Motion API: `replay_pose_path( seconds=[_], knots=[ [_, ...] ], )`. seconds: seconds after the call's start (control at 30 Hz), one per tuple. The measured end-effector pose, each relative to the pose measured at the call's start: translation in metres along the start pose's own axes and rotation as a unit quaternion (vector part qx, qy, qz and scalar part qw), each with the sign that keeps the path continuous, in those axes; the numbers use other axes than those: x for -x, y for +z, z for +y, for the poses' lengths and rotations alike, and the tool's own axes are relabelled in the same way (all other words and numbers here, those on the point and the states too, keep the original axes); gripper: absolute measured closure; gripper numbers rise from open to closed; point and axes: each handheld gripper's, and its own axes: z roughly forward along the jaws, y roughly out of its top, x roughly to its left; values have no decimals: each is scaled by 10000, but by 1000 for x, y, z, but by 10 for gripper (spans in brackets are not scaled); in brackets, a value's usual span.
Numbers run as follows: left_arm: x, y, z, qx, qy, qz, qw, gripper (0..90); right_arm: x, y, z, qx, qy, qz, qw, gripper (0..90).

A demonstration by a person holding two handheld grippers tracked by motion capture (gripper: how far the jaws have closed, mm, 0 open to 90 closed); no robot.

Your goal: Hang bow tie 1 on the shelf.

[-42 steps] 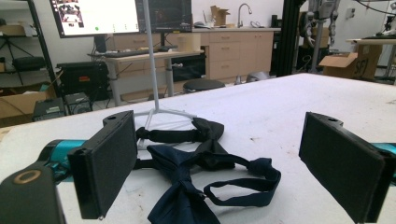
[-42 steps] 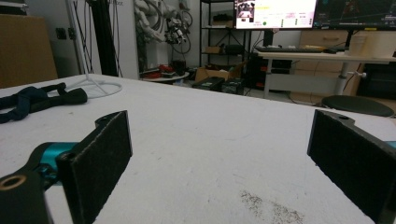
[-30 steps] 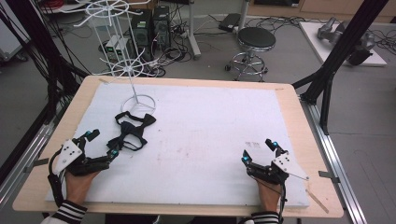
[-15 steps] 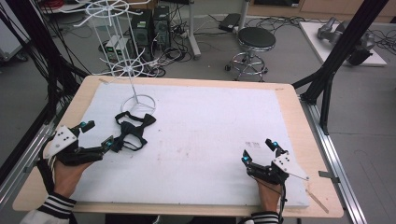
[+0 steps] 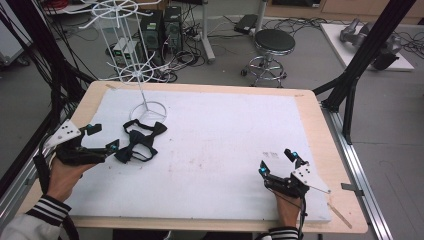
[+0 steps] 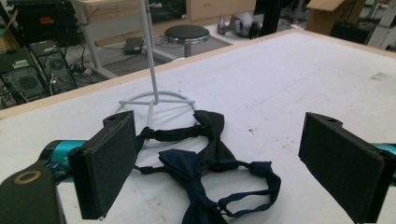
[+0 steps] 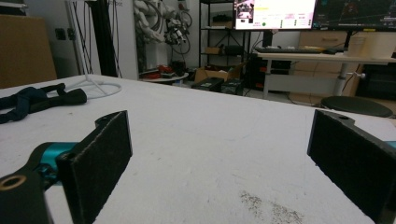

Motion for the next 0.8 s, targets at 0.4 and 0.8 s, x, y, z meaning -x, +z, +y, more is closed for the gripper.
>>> replay_pose_path(
  seconds=[0.4,0.8],
  knots=[
    [-13,23,10,-825,25,-124,9965,130,0,0,0,-11,33,6,10000,58],
    [-21,47,13,-1719,39,-208,9849,139,0,0,0,-14,26,0,10000,58]
  ],
)
